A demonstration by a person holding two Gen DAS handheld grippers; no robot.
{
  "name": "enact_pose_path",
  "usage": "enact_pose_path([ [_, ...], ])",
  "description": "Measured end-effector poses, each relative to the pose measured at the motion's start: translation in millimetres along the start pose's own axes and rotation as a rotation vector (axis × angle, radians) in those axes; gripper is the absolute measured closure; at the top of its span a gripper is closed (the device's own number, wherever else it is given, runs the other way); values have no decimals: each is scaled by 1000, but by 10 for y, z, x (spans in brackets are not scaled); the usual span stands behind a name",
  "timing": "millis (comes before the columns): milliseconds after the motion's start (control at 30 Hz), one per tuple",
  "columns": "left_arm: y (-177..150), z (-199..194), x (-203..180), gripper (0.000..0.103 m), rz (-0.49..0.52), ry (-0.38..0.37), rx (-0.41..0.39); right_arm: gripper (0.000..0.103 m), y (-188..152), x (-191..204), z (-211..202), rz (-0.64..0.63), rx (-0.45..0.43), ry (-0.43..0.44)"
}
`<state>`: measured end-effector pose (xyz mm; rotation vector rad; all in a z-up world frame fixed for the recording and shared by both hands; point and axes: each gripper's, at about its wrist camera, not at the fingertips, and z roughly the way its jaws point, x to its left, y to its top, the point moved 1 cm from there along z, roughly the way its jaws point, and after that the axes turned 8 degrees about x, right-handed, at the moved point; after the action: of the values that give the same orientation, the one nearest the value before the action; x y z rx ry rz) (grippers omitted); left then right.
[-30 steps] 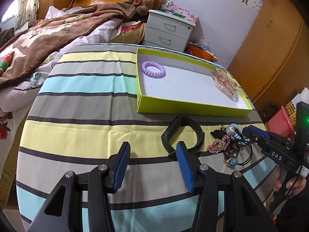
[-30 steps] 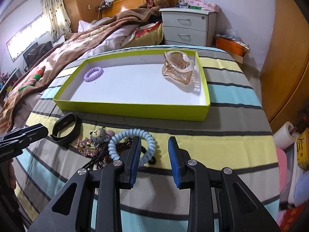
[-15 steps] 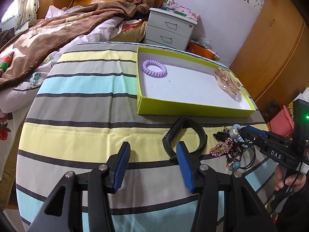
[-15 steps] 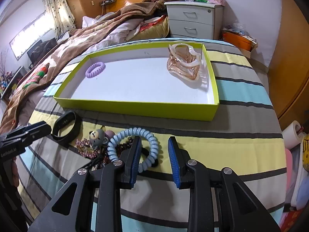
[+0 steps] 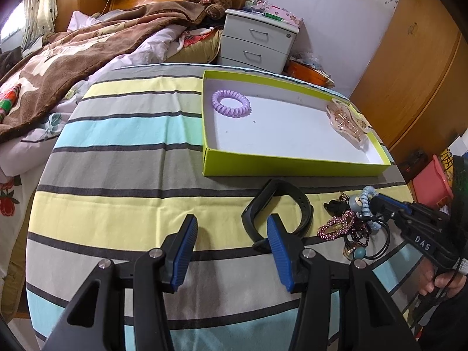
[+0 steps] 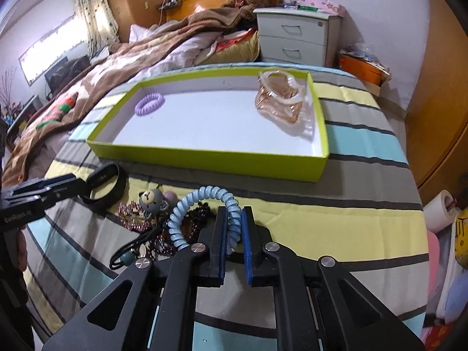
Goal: Organize jewelry
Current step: 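Grasp the light blue spiral hair tie with the right gripper, then grasp the black wristband with the left gripper while the right holds the blue tie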
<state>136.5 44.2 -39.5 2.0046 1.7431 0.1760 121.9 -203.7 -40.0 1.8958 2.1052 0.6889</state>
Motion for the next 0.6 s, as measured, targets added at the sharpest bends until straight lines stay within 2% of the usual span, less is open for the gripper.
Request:
enact_pose_path([
  [400, 106, 137, -179, 52, 67, 29, 8, 93, 21, -146, -288, 52, -90, 0],
  [600, 176, 234, -237, 52, 95, 75, 10, 93, 8, -132, -338, 44, -105, 0],
])
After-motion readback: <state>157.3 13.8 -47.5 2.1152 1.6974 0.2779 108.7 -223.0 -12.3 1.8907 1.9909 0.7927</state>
